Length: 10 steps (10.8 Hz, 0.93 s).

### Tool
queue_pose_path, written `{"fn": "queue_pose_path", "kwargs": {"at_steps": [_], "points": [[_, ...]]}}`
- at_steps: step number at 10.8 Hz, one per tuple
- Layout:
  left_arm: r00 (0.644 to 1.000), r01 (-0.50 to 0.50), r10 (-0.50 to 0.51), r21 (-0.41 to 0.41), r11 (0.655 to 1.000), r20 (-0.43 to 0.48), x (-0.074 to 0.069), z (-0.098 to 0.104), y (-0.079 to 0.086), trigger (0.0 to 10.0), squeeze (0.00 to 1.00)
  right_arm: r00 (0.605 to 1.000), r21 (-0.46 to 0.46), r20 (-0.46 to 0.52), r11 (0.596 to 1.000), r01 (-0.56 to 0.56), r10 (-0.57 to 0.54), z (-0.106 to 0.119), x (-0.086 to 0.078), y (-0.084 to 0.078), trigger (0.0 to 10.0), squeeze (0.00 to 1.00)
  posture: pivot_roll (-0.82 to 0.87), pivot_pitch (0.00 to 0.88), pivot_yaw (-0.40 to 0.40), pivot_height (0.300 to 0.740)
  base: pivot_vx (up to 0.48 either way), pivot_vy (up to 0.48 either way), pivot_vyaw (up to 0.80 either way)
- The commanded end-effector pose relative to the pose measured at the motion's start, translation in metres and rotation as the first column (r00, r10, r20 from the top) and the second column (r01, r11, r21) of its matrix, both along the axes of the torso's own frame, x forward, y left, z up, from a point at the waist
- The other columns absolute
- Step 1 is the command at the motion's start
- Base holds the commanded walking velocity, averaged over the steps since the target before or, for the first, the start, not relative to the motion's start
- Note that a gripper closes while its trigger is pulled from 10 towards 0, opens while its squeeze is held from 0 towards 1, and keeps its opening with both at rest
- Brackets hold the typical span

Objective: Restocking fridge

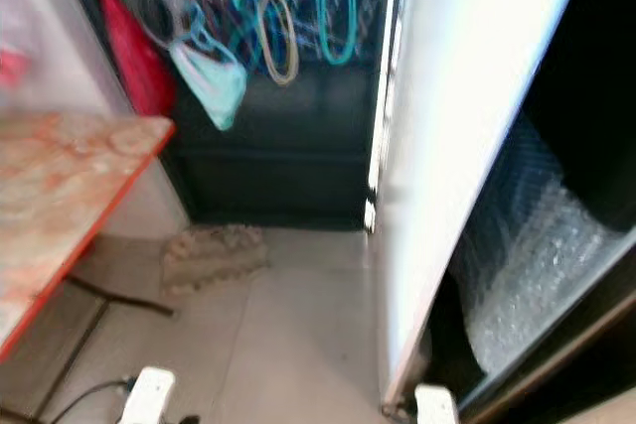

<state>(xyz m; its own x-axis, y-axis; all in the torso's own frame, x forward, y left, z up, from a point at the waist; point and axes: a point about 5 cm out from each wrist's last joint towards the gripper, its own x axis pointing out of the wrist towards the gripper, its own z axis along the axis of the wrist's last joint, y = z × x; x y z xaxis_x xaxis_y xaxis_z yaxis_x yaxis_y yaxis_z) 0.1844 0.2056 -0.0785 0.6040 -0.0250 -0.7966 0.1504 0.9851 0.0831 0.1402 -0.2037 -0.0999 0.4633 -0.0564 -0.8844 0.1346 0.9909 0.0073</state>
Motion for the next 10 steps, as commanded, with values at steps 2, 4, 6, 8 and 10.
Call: {"fn": "queue_pose_path", "kwargs": {"at_steps": [2,4,6,8,10], "points": [[1.000,-0.008,0.008,0.025,1.000,-0.016,-0.0052,-0.0009,0.0092,10.0,0.00,1.000,0.012,0.000,1.000,-0.001,0.001,0.0001,0.0024,0.0043,10.0,0.00,-0.06,0.000,0.021,0.740,0.000,0.000,0.80],[1.000,-0.008,0.008,0.028,1.000,-0.018,-0.0049,-0.0008,0.0095,10.0,0.00,1.000,0.013,0.000,1.000,-0.003,0.003,0.0002,0.0028,0.0045,10.0,0.00,-0.06,0.000,0.021,0.740,0.000,0.000,0.80],[1.000,-0.008,0.009,0.025,1.000,-0.017,-0.0043,-0.0006,0.0094,10.0,0.00,1.000,0.014,0.002,1.000,-0.004,0.004,0.0004,0.0033,0.0045,10.0,0.00,-0.06,0.000,0.023,0.740,0.000,0.000,0.80],[1.000,-0.009,0.009,0.024,1.000,-0.017,-0.0041,-0.0005,0.0093,10.0,0.00,1.000,0.015,0.001,1.000,-0.006,0.006,0.0005,0.0037,0.0046,10.0,0.00,-0.06,0.000,0.021,0.740,0.000,0.000,0.80],[1.000,-0.018,0.018,0.024,1.000,-0.016,-0.0042,-0.0006,0.0092,10.0,0.00,1.000,0.009,0.003,1.000,-0.004,0.004,0.0006,0.0038,0.0039,10.0,0.00,-0.06,0.000,0.020,0.740,0.000,0.000,0.80]]}}
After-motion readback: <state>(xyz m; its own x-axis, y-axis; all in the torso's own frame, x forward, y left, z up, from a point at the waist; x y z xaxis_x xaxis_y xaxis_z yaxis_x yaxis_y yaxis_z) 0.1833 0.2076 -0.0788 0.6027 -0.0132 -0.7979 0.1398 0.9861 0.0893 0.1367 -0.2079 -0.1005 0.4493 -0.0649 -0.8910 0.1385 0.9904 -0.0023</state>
